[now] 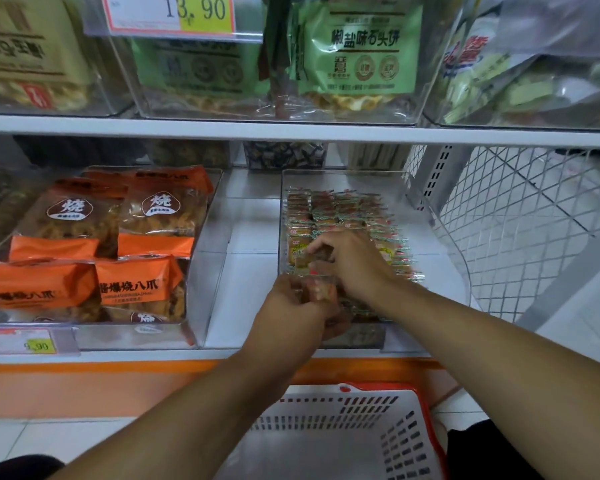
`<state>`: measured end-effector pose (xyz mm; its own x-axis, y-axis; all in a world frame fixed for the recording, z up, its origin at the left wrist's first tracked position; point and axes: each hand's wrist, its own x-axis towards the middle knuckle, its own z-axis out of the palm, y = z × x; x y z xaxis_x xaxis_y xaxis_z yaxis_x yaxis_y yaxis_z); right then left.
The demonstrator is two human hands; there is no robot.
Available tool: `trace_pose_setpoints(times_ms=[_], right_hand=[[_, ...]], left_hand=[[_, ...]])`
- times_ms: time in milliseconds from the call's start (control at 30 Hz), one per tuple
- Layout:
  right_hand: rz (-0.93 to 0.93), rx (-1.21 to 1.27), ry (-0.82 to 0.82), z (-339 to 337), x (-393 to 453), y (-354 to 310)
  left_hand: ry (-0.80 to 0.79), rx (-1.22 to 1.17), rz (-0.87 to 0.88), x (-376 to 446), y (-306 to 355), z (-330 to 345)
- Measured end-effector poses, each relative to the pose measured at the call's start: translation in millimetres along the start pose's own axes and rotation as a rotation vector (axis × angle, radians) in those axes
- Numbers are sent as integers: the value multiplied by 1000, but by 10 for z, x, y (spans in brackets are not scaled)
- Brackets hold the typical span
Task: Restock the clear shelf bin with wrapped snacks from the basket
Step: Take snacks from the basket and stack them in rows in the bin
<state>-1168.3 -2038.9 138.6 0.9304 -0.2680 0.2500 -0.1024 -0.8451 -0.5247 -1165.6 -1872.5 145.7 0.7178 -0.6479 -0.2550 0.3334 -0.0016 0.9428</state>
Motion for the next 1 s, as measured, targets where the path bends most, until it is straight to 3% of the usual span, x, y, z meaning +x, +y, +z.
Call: trace_pose_setpoints(times_ms=[200, 333, 433, 500, 567, 667, 767, 1000], right_hand=[[81, -139, 120, 157, 175, 19], [81, -243, 78, 141, 210, 12], [80, -229, 142, 60, 184, -41], [66, -121, 189, -89, 153, -110], [76, 151, 113, -323, 100, -184], [215, 550, -228, -677, -111, -263], [278, 681, -492, -830, -394, -302], [356, 830, -289, -841, -627, -385]], left_hand=[[37, 3, -3, -74, -20, 1], [23, 75, -4, -90, -13, 11], [28, 69, 4, -87, 1, 8], [31, 53, 18, -89, 14, 4], [43, 81, 85, -99, 31, 2], [106, 221, 300, -102, 69, -12], [139, 314, 436, -119, 127, 9], [153, 257, 499, -106, 89, 46]])
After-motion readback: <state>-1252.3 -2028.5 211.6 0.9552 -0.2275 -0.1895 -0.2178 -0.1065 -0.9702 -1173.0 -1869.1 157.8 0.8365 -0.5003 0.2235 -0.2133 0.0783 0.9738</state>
